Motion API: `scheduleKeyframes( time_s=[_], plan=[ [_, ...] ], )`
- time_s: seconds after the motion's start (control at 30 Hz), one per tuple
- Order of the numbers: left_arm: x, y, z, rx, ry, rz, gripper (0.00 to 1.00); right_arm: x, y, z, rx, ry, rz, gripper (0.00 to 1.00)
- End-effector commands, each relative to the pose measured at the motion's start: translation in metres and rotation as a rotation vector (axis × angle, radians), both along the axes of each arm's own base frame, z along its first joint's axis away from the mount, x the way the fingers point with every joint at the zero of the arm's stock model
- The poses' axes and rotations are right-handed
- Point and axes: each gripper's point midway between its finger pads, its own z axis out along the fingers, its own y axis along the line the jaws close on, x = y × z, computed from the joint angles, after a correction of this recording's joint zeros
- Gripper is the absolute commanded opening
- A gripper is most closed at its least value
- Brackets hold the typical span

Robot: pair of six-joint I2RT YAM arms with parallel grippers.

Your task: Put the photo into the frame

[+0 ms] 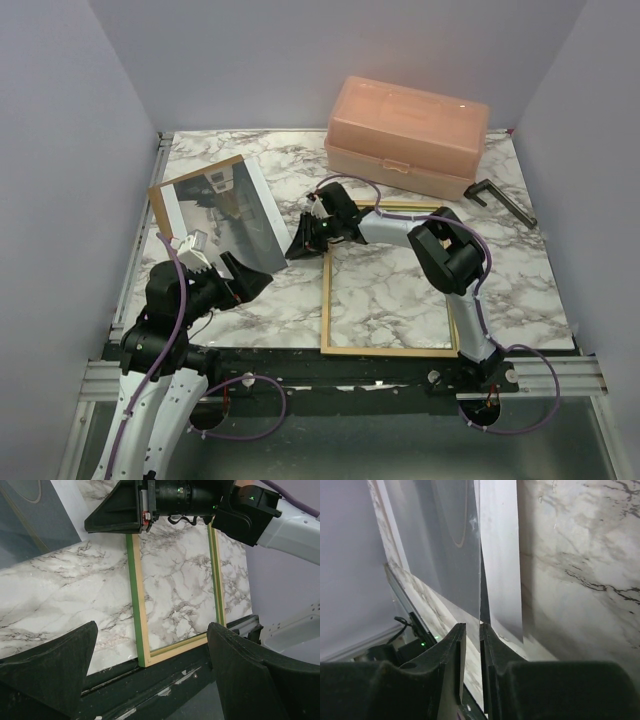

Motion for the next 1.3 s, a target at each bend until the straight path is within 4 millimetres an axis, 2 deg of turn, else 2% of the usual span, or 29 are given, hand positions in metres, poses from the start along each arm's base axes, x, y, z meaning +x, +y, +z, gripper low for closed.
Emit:
scheduleKeyframes(
  time_s=[0.0, 0.07, 0.13, 0.27, 0.47, 0.6, 0.9, 1.13, 1.27],
  plan=[
    [-0.002, -0.002, -0.005, 0.001, 0.014, -0.018, 0.93, -0.006, 0.008, 0.002, 0.064, 0.034, 0.007, 0.16],
    [-0.003, -0.002, -0.005, 0.003, 0.015, -0.019, 0.93, -0.006, 0.008, 0.001, 0.066, 0.039, 0.002, 0.06],
    [-0.003, -0.001, -0.005, 0.005, 0.015, -0.018, 0.93, -0.006, 0.007, 0.004, 0.072, 0.037, -0.002, 0.0],
    [-0.003, -0.001, -0.005, 0.005, 0.016, -0.018, 0.93, -0.007, 0.001, 0.016, 0.092, 0.028, -0.013, 0.0],
    [-0.004, -0.002, -0.001, 0.001, 0.007, -0.021, 0.93, -0.011, -0.02, 0.043, 0.121, -0.003, -0.052, 0.0],
    [-0.004, -0.003, -0.001, -0.004, 0.01, -0.024, 0.93, -0.024, -0.037, 0.057, 0.118, -0.028, -0.064, 0.0],
    [-0.004, -0.004, -0.002, -0.006, 0.01, -0.031, 0.93, -0.051, -0.071, 0.061, 0.049, -0.046, -0.092, 0.0],
    [-0.004, -0.004, -0.004, -0.011, 0.009, -0.032, 0.93, -0.087, -0.115, 0.069, -0.032, -0.074, -0.13, 0.0],
    [-0.004, -0.005, -0.005, -0.018, 0.01, -0.033, 0.93, -0.109, -0.139, 0.068, -0.058, -0.088, -0.141, 0.02]
  ],
)
